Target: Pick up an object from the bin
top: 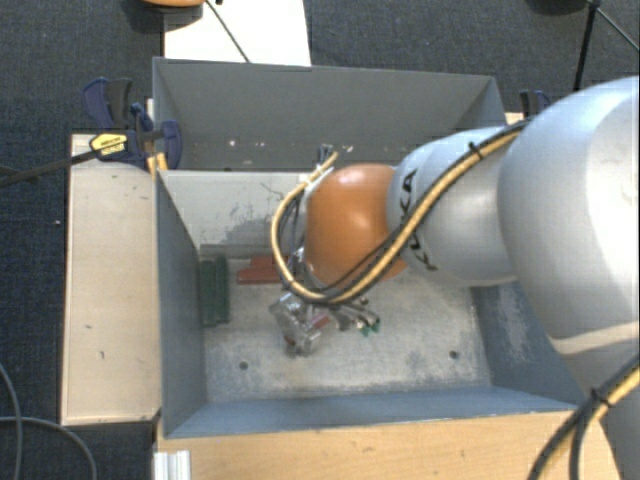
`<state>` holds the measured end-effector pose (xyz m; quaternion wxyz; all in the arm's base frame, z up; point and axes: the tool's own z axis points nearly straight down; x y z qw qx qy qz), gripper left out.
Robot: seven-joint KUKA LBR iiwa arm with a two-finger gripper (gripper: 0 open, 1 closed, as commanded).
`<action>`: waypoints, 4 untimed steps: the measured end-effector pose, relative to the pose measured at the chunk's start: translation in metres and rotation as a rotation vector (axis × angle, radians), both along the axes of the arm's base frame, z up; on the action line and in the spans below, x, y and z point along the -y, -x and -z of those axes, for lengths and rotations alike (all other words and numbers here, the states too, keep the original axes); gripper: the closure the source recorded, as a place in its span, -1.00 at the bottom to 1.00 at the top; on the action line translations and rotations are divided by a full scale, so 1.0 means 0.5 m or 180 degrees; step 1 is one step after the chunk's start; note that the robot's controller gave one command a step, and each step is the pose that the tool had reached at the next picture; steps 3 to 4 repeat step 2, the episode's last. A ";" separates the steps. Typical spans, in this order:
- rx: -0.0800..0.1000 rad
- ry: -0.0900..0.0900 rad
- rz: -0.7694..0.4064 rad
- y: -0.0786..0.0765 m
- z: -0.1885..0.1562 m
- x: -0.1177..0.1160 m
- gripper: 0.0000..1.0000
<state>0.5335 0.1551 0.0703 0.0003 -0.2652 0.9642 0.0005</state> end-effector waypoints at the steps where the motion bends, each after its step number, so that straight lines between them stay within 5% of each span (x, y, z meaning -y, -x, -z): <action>1: 0.0000 0.0000 0.0003 0.000 0.000 0.000 1.00; 2: 0.0012 -0.0001 -0.0162 -0.007 -0.283 0.024 1.00; 4: 0.0012 -0.0001 -0.0162 -0.007 -0.283 0.024 1.00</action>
Offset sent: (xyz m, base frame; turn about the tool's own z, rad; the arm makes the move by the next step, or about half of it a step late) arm 0.0025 -0.0120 0.1403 -0.0536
